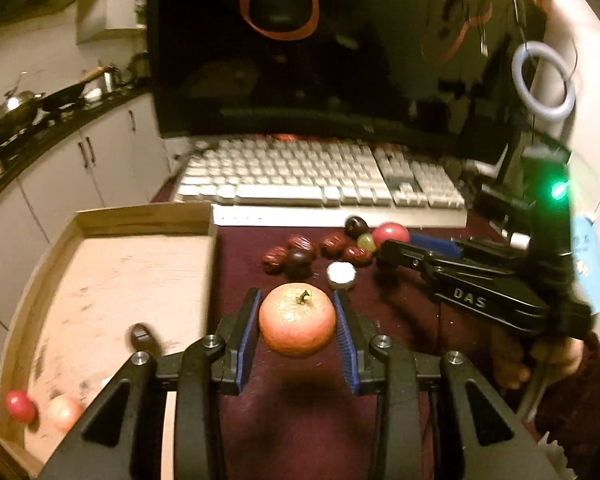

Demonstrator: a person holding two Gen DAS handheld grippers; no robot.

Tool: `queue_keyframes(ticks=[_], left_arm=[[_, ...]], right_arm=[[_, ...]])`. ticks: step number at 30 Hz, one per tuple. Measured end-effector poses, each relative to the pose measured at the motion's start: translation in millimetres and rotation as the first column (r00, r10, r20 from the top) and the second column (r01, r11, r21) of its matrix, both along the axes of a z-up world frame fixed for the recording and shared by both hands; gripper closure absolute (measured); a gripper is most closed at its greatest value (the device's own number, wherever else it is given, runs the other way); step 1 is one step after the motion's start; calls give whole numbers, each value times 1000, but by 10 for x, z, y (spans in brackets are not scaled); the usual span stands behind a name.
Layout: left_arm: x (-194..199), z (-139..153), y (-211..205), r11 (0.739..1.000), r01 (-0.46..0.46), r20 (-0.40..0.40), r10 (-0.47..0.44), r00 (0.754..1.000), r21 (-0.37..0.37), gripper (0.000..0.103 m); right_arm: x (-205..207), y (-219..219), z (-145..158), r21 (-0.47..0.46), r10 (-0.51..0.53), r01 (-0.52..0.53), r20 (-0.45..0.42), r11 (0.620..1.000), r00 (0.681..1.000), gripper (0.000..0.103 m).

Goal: Organize fruits
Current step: 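Carry both fruits into cardboard tray and open both tools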

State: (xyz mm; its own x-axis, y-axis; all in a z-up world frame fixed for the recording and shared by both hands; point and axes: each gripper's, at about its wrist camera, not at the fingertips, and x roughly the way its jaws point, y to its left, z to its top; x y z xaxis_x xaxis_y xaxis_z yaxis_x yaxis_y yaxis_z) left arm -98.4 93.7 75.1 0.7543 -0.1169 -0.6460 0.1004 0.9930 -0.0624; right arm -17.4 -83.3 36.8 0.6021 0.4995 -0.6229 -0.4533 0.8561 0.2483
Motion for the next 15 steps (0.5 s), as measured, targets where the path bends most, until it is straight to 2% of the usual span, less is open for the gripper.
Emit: queue_keyframes(ticks=[4,8,15], left_arm=[[-219,115,309,996,-87,45,86,995,8,68],[-305,93,600,984,-176,48,175,983,32,68],[-359,-60,1031,951,-292,24,291,956,97,68]], right_arm=[[-14,-3,10,-19,-18,19,24,1000,1000,68],[-57,83,66,-45,-30,32,41,998,999,68],[-288,681,321,44,109,-110,36,993,993,68]])
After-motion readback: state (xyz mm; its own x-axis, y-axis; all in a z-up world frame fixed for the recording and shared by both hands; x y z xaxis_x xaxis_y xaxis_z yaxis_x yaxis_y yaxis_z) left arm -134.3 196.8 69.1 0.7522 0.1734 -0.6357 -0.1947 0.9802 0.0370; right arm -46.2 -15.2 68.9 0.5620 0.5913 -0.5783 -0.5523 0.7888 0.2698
